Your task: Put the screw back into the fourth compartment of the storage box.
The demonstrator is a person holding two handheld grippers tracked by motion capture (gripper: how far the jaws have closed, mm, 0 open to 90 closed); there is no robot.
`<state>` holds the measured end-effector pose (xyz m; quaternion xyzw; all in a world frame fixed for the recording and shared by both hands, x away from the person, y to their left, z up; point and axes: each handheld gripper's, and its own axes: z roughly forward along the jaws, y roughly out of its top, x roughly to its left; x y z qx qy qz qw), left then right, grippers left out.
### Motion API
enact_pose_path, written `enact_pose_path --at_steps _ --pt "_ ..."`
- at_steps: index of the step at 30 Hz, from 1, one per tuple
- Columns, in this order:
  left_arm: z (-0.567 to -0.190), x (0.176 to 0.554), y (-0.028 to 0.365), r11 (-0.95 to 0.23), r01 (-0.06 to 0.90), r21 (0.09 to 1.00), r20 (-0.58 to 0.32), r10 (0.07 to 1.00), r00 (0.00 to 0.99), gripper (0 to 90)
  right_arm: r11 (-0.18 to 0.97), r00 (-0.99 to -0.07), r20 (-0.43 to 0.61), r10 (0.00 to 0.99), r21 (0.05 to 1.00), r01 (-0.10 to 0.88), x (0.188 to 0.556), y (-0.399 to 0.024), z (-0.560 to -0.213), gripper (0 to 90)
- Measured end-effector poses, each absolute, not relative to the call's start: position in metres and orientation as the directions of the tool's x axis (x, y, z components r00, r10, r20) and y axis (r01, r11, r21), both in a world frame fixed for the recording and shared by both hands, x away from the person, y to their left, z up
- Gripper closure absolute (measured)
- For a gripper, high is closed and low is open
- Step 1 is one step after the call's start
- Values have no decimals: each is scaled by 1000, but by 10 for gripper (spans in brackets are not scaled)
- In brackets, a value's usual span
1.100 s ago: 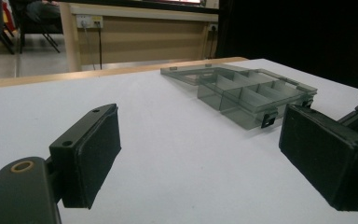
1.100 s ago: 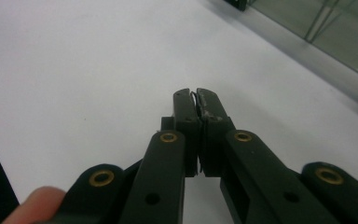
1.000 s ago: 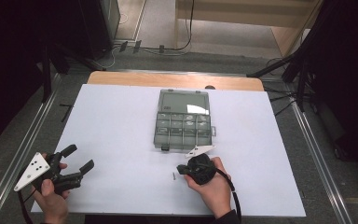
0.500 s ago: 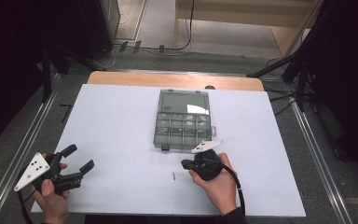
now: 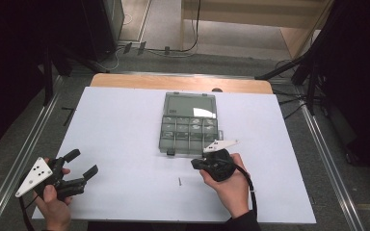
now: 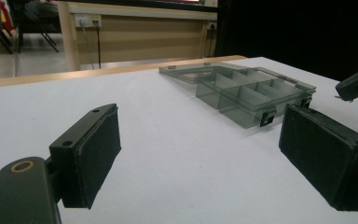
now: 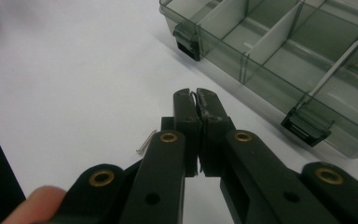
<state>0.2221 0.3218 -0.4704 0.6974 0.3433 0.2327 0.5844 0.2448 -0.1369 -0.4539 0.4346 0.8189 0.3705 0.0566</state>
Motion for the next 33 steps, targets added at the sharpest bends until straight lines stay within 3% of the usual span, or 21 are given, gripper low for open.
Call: enact_pose_path --at_steps 33 --pt "-471 223 320 -82 205 975 -75 749 658 127 317 -598 207 774 692 649 268 -154 -426 897"
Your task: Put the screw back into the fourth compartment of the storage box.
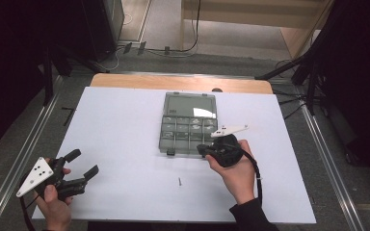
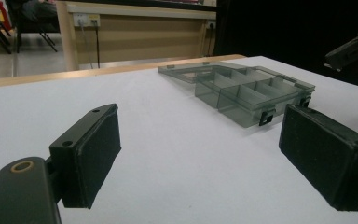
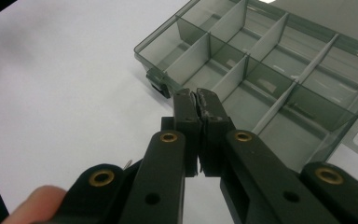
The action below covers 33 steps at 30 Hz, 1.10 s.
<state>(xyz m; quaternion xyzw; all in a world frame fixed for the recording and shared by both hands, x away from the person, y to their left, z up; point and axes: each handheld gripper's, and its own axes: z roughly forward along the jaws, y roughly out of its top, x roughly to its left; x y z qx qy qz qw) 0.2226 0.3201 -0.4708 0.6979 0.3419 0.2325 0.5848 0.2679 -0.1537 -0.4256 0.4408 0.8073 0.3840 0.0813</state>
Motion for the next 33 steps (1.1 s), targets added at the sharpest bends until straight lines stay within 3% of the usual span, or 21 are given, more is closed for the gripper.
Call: enact_pose_path --at_steps 33 --pt "-471 222 321 -75 208 975 -82 751 655 127 269 -525 192 829 687 675 316 -178 -426 897"
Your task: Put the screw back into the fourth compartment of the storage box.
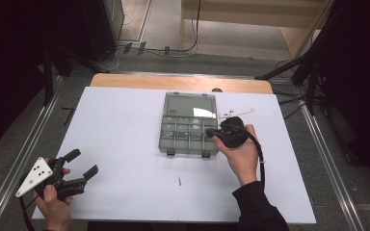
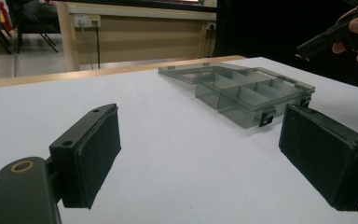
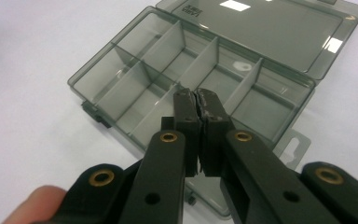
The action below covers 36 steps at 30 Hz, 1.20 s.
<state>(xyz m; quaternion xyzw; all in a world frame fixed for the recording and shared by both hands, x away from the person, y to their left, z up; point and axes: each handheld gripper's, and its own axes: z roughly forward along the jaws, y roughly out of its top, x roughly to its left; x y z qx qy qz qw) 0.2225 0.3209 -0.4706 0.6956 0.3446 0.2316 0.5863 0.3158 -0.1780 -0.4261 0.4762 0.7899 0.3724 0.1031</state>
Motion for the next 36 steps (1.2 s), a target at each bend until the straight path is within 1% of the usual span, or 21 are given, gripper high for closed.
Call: enact_pose_path --at_steps 19,36 --pt "-471 223 321 -74 208 975 -83 750 656 127 272 -489 162 857 664 697 342 -182 -434 897" --pt "-471 223 321 -72 209 975 -85 752 653 127 276 -450 138 882 622 733 368 -183 -460 897"
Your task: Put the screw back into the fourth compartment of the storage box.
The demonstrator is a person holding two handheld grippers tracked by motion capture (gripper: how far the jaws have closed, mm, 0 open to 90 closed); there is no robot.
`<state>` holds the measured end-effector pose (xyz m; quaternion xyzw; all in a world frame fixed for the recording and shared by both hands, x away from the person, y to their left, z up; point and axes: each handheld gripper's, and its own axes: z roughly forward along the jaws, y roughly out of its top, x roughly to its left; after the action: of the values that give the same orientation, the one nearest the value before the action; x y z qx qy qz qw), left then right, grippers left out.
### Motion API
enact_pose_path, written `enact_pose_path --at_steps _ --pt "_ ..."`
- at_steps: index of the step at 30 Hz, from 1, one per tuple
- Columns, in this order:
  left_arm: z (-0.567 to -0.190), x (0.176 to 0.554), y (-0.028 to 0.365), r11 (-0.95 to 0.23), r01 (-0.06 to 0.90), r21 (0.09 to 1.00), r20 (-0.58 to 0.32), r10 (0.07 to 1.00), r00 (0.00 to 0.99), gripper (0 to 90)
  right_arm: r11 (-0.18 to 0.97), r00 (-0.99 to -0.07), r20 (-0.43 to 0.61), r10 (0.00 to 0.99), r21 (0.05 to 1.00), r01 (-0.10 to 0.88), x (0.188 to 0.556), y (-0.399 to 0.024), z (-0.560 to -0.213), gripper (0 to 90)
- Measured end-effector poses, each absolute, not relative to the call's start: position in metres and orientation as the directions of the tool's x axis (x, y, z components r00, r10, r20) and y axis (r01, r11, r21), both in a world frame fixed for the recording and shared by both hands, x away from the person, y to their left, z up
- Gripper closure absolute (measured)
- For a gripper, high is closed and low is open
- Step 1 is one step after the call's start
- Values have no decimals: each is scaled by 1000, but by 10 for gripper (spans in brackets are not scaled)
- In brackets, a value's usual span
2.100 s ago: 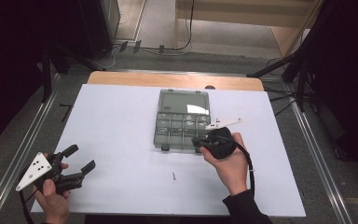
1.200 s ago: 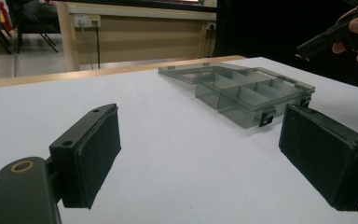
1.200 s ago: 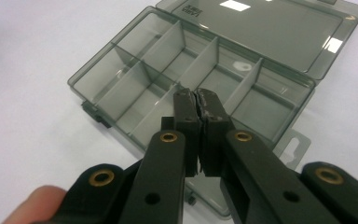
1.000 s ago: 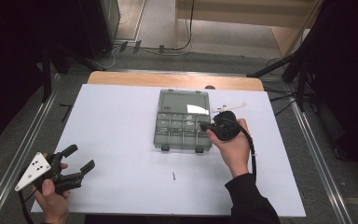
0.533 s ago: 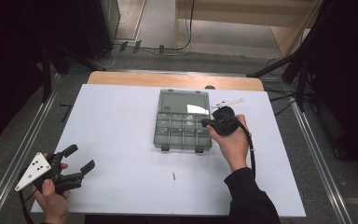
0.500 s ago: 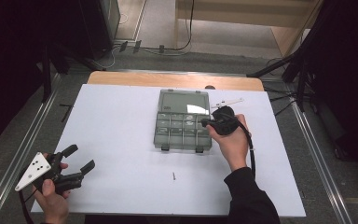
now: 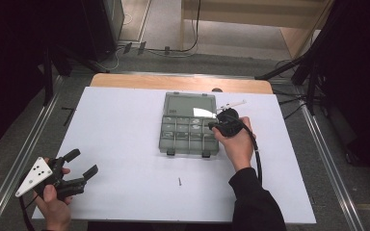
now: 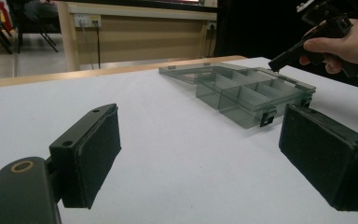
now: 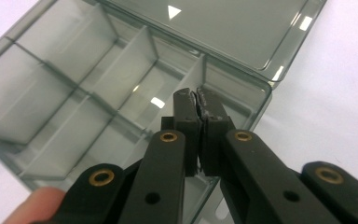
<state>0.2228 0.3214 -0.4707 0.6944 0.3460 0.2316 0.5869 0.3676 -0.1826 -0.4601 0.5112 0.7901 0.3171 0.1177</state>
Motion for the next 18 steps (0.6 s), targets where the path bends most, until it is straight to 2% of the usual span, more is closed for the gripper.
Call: enact_pose_path --at_steps 11,18 --pt "-471 223 322 -73 209 975 -84 752 654 127 272 -429 132 893 602 751 378 -177 -476 891" --pt "-470 222 322 -77 208 975 -80 753 654 127 241 -435 168 884 635 734 375 -182 -468 725"
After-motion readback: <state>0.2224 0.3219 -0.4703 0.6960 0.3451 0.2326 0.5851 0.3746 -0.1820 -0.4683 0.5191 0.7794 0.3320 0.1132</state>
